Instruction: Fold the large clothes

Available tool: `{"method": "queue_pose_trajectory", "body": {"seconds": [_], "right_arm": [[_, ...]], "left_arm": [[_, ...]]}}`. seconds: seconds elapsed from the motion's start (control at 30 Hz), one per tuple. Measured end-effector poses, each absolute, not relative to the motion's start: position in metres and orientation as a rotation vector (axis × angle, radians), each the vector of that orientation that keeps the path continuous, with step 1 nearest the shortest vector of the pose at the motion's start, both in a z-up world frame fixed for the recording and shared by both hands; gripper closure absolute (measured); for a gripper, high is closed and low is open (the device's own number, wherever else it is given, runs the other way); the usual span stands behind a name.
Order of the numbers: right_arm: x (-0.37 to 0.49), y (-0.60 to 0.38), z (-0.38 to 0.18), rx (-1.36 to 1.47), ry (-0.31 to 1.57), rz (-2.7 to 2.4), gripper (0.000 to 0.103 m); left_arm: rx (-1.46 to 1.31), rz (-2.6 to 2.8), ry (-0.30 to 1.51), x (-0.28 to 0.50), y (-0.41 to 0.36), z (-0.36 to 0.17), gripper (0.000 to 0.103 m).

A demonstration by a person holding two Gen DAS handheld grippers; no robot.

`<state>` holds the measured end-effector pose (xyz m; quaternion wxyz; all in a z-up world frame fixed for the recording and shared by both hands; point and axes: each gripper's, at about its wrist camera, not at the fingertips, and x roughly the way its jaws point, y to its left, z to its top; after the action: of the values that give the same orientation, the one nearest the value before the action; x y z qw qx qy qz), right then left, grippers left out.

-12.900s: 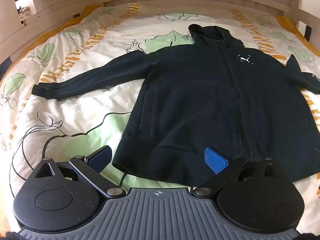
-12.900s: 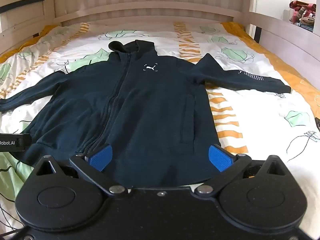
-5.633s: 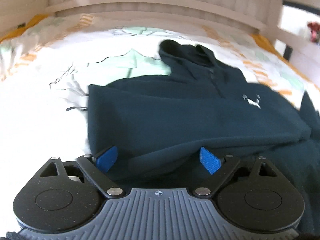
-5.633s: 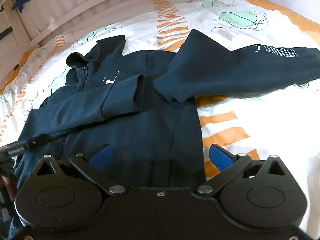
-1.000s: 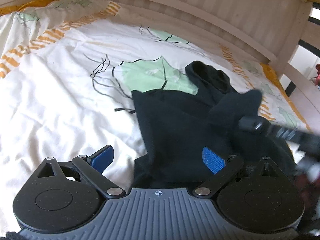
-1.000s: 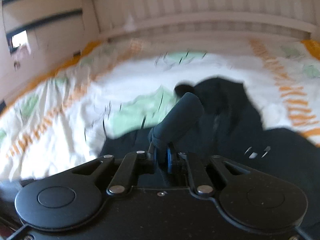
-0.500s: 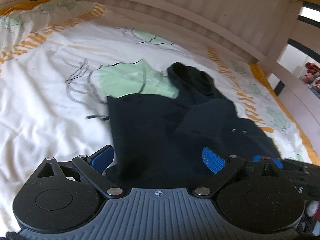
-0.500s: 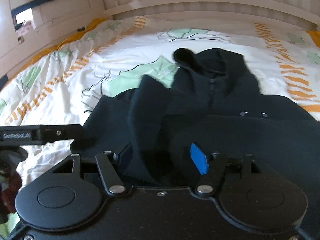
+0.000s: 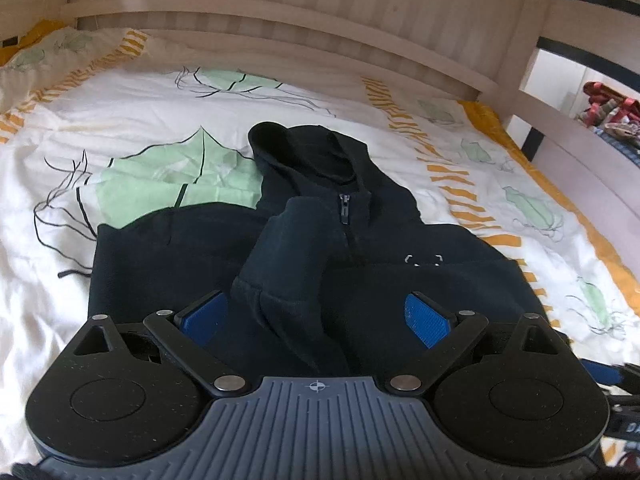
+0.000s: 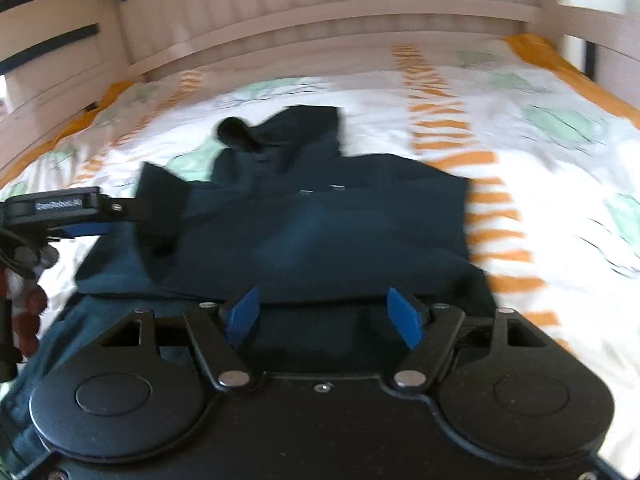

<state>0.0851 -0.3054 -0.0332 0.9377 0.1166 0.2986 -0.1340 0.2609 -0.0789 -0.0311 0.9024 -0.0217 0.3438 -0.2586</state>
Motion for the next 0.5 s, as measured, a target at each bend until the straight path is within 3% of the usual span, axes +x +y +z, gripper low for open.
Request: {"method": "queue_pose_trajectory", "body": {"seconds": [0.43,0.5], "right_arm": [[0.096,-0.355,-0.063,0.41,0.586,-0.282,0.029],[0.089,-0.37,-0.068,0.473,0.558,-0.317,0.035]], "left_arm": [[0.011,-0.45,0.704,0.273,-0.079,-0.04,0.007],[0.007,-0.415,0.714,0.276,-0.072,-0.044,0.007]]}}
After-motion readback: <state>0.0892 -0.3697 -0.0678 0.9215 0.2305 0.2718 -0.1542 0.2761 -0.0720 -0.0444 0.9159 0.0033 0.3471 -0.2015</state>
